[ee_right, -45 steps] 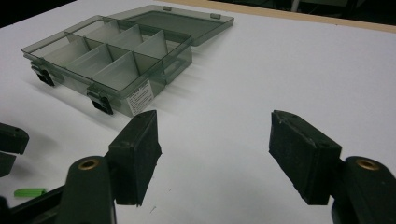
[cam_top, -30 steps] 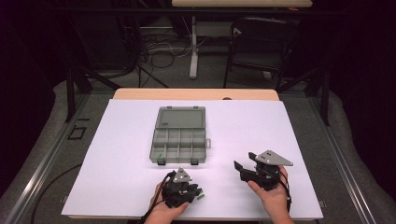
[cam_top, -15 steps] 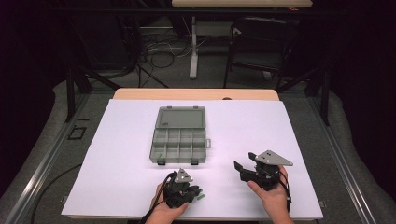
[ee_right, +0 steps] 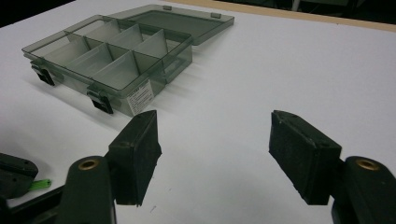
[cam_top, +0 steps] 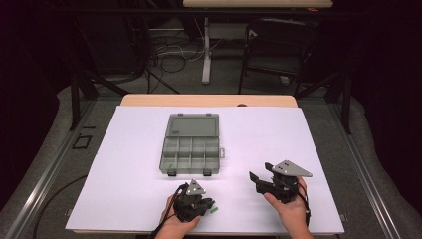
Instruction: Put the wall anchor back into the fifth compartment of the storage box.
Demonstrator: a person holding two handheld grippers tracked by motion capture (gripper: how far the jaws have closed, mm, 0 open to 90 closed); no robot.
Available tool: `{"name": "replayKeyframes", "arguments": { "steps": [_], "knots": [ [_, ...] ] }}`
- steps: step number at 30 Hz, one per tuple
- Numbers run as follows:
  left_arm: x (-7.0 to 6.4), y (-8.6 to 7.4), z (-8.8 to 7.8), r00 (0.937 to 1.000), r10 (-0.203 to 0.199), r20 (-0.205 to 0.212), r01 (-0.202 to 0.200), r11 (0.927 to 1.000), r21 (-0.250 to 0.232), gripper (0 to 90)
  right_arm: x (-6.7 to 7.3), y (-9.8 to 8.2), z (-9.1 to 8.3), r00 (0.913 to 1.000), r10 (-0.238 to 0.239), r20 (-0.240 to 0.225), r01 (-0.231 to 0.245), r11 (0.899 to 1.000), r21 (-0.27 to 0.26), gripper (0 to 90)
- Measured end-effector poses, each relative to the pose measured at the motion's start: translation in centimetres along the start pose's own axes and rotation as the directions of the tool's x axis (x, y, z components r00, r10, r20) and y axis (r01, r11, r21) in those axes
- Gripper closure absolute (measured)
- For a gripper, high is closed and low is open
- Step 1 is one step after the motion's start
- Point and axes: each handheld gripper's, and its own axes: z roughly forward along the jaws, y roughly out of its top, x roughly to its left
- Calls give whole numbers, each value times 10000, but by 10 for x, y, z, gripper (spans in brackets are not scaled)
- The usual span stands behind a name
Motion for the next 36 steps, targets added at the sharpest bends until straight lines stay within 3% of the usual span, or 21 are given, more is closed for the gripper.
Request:
{"name": "replayKeyframes", "arguments": {
  "steps": [13, 19, 36],
  "knots": [
    [6, 2, -6, 9998, -174, -67, 173, 9998, -104, 847, -1, 0, 0, 10000, 7, -16, -7, 10000, -12, 326],
    [18, 6, -20, 9977, -621, -254, 607, 9967, -532, 847, 0, 0, 1, 10000, 37, -2, -37, 10000, -41, 326],
    [53, 15, -54, 9880, -1301, -831, 1190, 9848, -1266, 847, 0, 0, 0, 10000, 12, -19, -12, 9998, 217, 326]
  ]
}}
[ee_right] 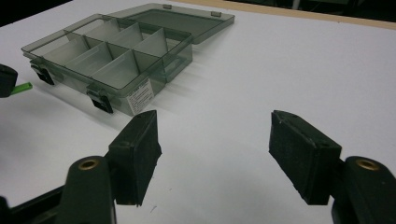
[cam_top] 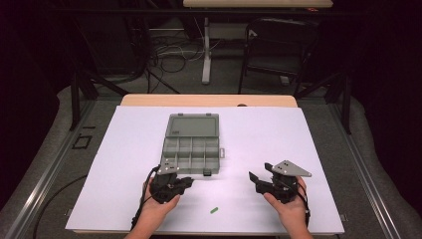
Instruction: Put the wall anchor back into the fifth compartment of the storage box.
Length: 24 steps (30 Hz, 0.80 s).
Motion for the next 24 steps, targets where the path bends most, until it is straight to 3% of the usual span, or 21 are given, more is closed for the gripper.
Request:
{"name": "replayKeyframes", "arguments": {
  "steps": [2, 3, 13, 24],
  "knots": [
    [2, 2, -2, 9999, -45, -93, 44, 10000, -57, 847, 0, -1, 1, 10000, 32, 31, -31, 9998, -217, 326],
    [4, 3, -3, 9999, 6, -105, -7, 10000, -47, 847, 0, 0, 0, 10000, 0, 16, 0, 10000, -21, 326],
    [11, 9, -7, 9995, -208, -250, 204, 9997, -149, 847, 0, 0, 0, 10000, -1, 22, 1, 10000, -23, 326],
    [21, 17, -13, 9988, -86, -486, 79, 9999, -154, 848, -1, 0, 0, 10000, 3, 32, -3, 10000, -24, 326]
  ]
}}
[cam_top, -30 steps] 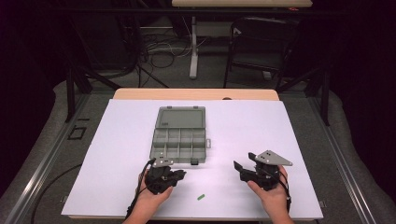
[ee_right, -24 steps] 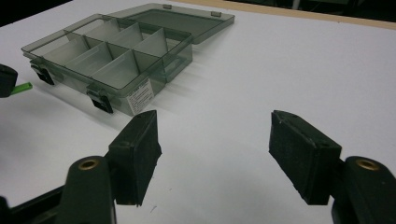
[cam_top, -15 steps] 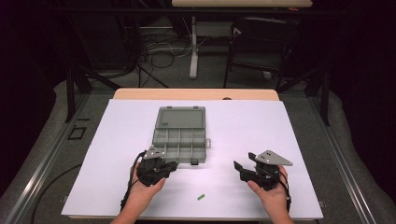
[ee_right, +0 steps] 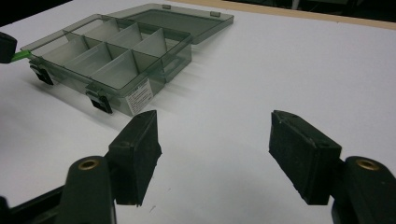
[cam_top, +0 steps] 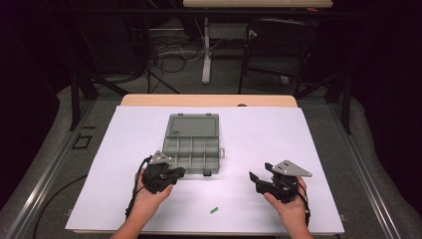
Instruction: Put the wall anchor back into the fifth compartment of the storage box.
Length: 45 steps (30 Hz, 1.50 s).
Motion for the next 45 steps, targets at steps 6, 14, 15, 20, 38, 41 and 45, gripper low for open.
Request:
{"name": "replayKeyframes", "arguments": {
  "steps": [6, 14, 15, 20, 38, 41, 45],
  "knots": [
    [7, 7, -3, 9998, 53, -192, -53, 10000, -24, 847, 0, 0, 0, 10000, 3, -3, -3, 10000, -38, 326],
    [19, 16, -6, 9986, -26, -525, 22, 10000, -66, 847, 0, -1, 1, 9999, 51, 96, -48, 9996, -283, 326],
    [21, 17, -6, 9985, -42, -552, 39, 10000, -70, 847, 0, 0, 0, 10000, -7, 5, 7, 10000, -43, 326],
    [29, 16, -6, 9969, -214, -757, 210, 9998, -60, 847, 0, 0, 1, 10000, 41, 53, -40, 9998, -175, 326],
    [51, 10, 2, 9896, -724, -1245, 747, 9971, 138, 847, 0, 0, 0, 10000, 32, 0, -32, 10000, 15, 326],
    [54, 9, 4, 9886, -766, -1297, 803, 9965, 230, 847, 0, 0, 0, 10000, 17, -4, -17, 10000, 16, 326],
    [57, 8, 7, 9872, -808, -1377, 856, 9959, 298, 847, 0, 0, 0, 10000, 22, -1, -22, 10000, 22, 326]
  ]
}}
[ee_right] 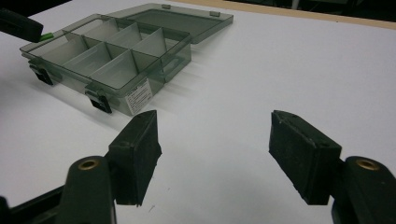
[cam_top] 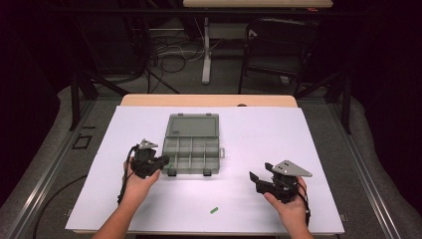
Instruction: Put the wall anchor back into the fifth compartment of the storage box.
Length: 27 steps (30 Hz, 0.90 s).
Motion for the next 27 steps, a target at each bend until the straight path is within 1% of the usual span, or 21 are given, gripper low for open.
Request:
{"name": "replayKeyframes", "arguments": {
  "steps": [5, 6, 7, 8, 9, 10, 13, 15, 17, 18, 21, 23, 24, 27],
  "knots": [
    [2, 0, 4, 9998, -80, -162, 81, 9999, 78, 847, 0, 0, 0, 10000, 12, -9, -12, 10000, 19, 326],
    [2, 0, 5, 9998, -129, -142, 130, 9999, 58, 847, 0, 0, 0, 10000, 7, -10, -7, 10000, 18, 326],
    [2, 0, 5, 9998, -93, -197, 95, 9999, 107, 847, 0, 0, 0, 10000, 1, -6, -1, 10000, 12, 326],
    [3, 0, 6, 9997, -98, -213, 100, 9999, 110, 847, 0, 0, 1, 10000, 26, 27, -25, 9999, -166, 326],
    [3, 0, 7, 9997, -150, -215, 153, 9998, 139, 847, 0, 0, 1, 10000, 21, 22, -21, 9999, -164, 326],
    [2, 0, 8, 9995, -170, -276, 174, 9998, 140, 847, 0, 0, 0, 10000, -2, -10, 2, 10000, 11, 326],
    [4, 1, 10, 9995, -59, -323, 66, 9997, 232, 847, 0, 0, 0, 10000, 12, -12, -12, 10000, 10, 326],
    [4, 1, 11, 9994, -154, -321, 161, 9996, 215, 847, 0, 0, 0, 10000, 6, -12, -6, 10000, 15, 326],
    [4, 1, 12, 9992, -65, -397, 77, 9996, 289, 847, 0, 0, 0, 10000, 8, -13, -8, 10000, 13, 326],
    [4, 1, 13, 9992, -71, -400, 83, 9995, 298, 847, 0, -1, 2, 9999, 53, 91, -50, 9997, -230, 326],
    [4, 1, 14, 9990, -101, -436, 114, 9995, 290, 847, 0, -1, 2, 9999, 85, 66, -83, 9995, -302, 326],
    [4, 1, 14, 9990, -64, -449, 77, 9995, 291, 847, 0, -1, 2, 9999, 73, 80, -71, 9997, -234, 326],
    [5, 1, 14, 9990, -58, -453, 71, 9996, 290, 847, 0, -1, 3, 9999, 96, 54, -93, 9992, -395, 326],
    [5, 1, 14, 9990, -39, -452, 52, 9995, 296, 846, 0, -1, 3, 10000, 76, 55, -74, 9992, -399, 326]
  ]
}}
